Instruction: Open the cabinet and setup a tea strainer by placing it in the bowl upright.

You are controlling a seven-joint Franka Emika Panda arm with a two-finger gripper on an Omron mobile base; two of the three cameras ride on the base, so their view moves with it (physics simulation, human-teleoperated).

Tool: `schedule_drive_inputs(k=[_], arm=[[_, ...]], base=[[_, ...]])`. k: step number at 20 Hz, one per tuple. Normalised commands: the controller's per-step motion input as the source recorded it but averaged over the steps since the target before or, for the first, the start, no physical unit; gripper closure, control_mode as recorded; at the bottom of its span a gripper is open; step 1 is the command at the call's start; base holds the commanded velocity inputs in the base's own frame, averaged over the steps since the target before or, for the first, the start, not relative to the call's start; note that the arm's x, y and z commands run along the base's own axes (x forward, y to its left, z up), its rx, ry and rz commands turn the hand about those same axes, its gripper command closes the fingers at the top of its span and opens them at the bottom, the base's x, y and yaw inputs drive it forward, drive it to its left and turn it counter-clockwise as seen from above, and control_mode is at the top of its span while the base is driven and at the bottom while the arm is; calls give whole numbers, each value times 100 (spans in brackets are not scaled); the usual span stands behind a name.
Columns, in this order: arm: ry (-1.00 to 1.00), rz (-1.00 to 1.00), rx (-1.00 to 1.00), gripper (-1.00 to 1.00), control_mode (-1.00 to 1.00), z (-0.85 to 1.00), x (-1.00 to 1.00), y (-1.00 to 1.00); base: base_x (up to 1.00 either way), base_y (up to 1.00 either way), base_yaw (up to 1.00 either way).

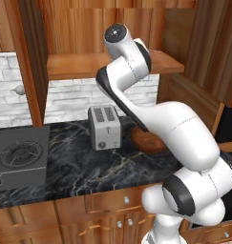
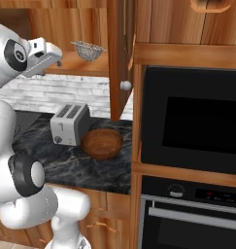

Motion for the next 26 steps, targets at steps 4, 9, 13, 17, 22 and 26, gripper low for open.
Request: schedule_drive_inputs(k=[4, 9, 13, 17, 22, 26], arm=[[-20, 2, -20, -100, -100, 10, 18, -29], [-8, 4, -9, -100, -100, 15, 27, -5], [0, 0, 11, -100, -100, 10, 7, -8], [-7, 0, 7, -100, -100, 23, 14, -8], [-3, 3, -5, -100, -100, 15, 59, -1], [0, 2, -9, -100, -100, 5, 55, -11]], base=[[0, 0, 0], [0, 0, 0], [0, 0, 0], [0, 0, 0], [0, 0, 0], [0, 0, 0]])
